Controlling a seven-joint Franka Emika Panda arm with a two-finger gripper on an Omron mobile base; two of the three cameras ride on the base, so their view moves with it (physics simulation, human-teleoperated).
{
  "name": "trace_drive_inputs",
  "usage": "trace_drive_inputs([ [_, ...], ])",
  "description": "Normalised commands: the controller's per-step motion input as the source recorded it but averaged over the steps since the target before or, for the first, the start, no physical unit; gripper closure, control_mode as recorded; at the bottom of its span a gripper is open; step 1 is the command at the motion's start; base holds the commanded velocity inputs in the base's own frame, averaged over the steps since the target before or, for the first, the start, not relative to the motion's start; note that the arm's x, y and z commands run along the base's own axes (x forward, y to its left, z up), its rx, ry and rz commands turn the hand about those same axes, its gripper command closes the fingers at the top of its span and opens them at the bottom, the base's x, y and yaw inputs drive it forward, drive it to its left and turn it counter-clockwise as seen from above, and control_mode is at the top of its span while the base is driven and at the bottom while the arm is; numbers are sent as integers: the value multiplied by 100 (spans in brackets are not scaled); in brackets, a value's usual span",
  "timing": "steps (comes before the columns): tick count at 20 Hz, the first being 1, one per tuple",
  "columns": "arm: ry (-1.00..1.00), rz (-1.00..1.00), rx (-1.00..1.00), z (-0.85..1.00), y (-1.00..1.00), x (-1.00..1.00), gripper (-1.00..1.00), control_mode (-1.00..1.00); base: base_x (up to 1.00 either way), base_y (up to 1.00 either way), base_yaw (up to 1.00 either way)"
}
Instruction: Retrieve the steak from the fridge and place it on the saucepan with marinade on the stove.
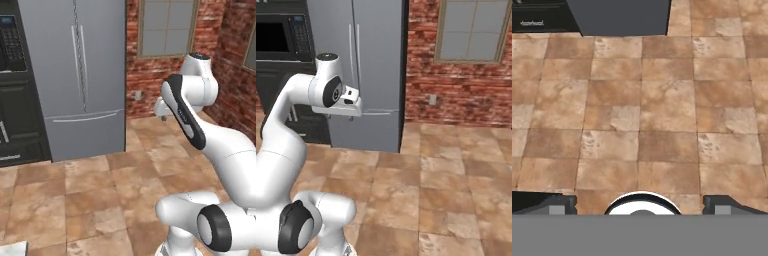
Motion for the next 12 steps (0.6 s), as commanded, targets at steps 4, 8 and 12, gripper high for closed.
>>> trace_drive_inputs([
  [4,0,0,0,0,0,0,-100,100,100,53,0],
  [8,0,0,0,0,0,0,-100,100,100,51,0],
  [12,0,0,0,0,0,0,-100,100,100,42,0],
])
